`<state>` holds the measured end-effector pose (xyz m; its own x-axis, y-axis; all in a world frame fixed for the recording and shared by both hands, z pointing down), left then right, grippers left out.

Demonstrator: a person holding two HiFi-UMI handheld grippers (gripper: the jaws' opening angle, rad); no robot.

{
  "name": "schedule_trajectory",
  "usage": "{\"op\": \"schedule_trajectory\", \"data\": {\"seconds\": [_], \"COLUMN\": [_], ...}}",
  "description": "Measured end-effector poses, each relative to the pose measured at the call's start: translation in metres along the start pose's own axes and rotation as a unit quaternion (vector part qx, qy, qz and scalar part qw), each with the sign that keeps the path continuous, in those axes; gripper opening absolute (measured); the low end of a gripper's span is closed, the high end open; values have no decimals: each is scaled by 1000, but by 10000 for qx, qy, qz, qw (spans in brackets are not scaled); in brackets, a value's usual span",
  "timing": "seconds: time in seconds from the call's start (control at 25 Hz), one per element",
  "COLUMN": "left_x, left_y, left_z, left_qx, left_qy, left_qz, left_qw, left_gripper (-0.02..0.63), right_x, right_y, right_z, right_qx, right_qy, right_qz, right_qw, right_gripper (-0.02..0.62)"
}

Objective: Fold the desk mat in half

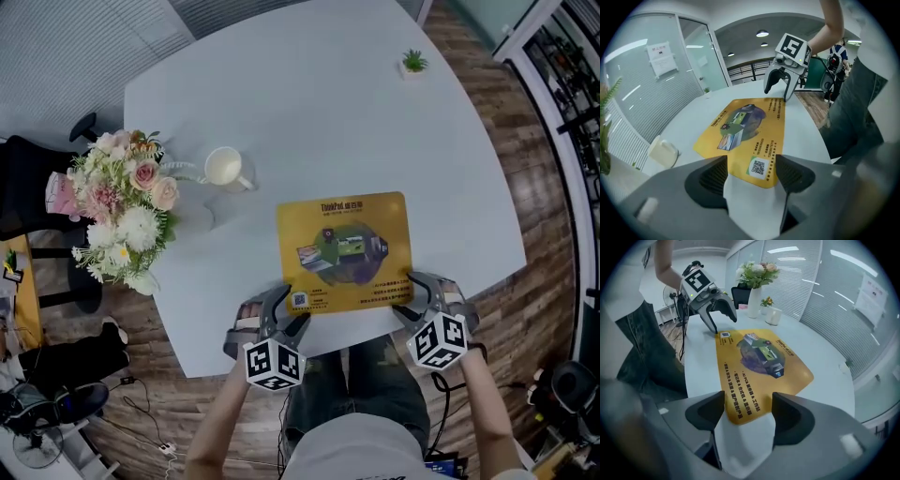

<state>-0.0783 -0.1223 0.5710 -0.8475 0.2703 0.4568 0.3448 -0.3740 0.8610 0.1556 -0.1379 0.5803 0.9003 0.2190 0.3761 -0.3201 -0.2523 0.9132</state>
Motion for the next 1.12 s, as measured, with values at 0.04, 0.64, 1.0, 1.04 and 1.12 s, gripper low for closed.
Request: {"op": "schedule_trajectory", "data": {"seconds": [0.04, 0.64, 1.0, 1.04, 1.12], "left_x": [-1, 2, 3, 3, 2], "left_y": [1, 14, 16, 16, 18], "left_z": [2, 8, 5, 4, 3], "left_qx": [62, 453, 629, 682, 797], "left_qy": [92, 630, 451, 463, 495], "left_qz": [-23, -288, -281, -288, -326], "left_qw": [9999, 9966, 9966, 9962, 9951], "left_gripper": [321, 330, 342, 341, 341], "right_x": [2, 4, 5, 5, 5], "right_y": [2, 10, 15, 15, 15], "right_z": [-2, -2, 5, 4, 4], "right_qx": [-23, -530, -1040, -1111, -1175], "right_qy": [-110, -539, -489, -508, -544], "right_qz": [-86, -364, -351, -355, -361], "right_qw": [9999, 9965, 9928, 9919, 9909], "right_gripper": [341, 333, 322, 308, 302]}}
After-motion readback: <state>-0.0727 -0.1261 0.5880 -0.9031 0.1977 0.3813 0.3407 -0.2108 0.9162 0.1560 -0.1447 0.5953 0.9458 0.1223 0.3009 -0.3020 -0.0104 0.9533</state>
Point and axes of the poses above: the fingertips, and each gripper's own axes: y forward along the fingers, z to its right, x out of its underside, the point moved 5 cm from there along -y, backward along the fingers, and after that the axes turned 3 degrees about -z, right-handed, at the moved point
